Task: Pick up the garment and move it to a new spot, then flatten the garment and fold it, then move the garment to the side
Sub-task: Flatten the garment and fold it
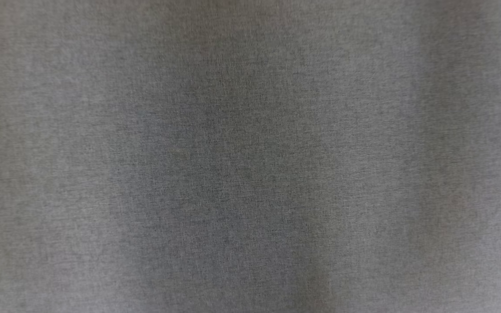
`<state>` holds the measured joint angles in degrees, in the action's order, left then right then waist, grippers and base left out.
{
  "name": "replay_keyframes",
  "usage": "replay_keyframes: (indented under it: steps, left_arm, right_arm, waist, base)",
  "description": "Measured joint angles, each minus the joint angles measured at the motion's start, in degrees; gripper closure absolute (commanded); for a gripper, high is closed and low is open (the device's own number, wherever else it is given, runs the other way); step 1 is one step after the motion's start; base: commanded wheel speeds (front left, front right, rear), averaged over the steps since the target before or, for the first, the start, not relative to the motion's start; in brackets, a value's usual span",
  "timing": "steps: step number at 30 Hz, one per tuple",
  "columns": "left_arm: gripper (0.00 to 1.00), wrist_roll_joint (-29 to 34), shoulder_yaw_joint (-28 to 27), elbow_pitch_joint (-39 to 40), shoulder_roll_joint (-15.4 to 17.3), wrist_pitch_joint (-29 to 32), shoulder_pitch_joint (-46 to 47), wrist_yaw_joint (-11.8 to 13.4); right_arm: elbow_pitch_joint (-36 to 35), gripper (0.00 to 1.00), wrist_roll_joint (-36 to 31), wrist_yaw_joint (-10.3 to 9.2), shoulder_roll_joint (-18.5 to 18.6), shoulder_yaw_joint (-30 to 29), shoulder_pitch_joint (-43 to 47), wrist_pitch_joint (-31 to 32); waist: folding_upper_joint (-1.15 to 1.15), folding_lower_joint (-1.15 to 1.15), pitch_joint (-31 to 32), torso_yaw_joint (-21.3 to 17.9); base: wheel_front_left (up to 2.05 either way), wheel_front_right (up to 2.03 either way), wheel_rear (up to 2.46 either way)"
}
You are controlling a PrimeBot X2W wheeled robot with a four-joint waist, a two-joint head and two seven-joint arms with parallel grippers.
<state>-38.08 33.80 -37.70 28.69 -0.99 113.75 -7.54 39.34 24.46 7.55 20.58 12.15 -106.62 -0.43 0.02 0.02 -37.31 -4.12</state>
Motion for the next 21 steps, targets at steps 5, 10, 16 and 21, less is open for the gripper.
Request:
replay_keyframes:
  steps: [5, 10, 16, 21]
  left_arm:
    - [1.0, -2.46, 2.58, -5.0, -0.44, -1.07, 5.72, 0.0]
    - [1.0, -4.45, 6.76, -7.45, -0.74, -1.27, 9.95, 0.0]
    - [1.0, -7.16, 11.82, -10.51, -0.83, -2.69, 12.51, 0.0]
    - [1.0, -9.04, 15.81, -10.9, 0.13, -3.58, 13.32, 0.0]
  right_arm:
    - [6.88, 1.0, -2.5, 0.0, -0.25, 0.54, -8.45, 0.49]
    - [11.66, 1.0, -3.3, 0.0, -1.41, 1.83, -14.5, 0.26]
    - [15.37, 1.0, -3.37, 0.0, -2.36, 4.32, -17.01, -1.75]
    - [16.25, 1.0, -2.53, 0.0, -1.77, 5.35, -17.1, -3.13]
  waist:
    - [0.0, 0.0, -1.75, -0.25]
    - [-0.01, -0.02, -2.45, -0.99]
    - [-0.01, -0.01, -3.68, -1.83]
    - [-0.01, -0.02, -4.36, -2.67]
  base:
    - [0.0, 0.0, 0.0]
    - [0.0, 0.0, 0.0]
    - [0.0, 0.0, 0.0]
    - [0.0, 0.0, 0.0]
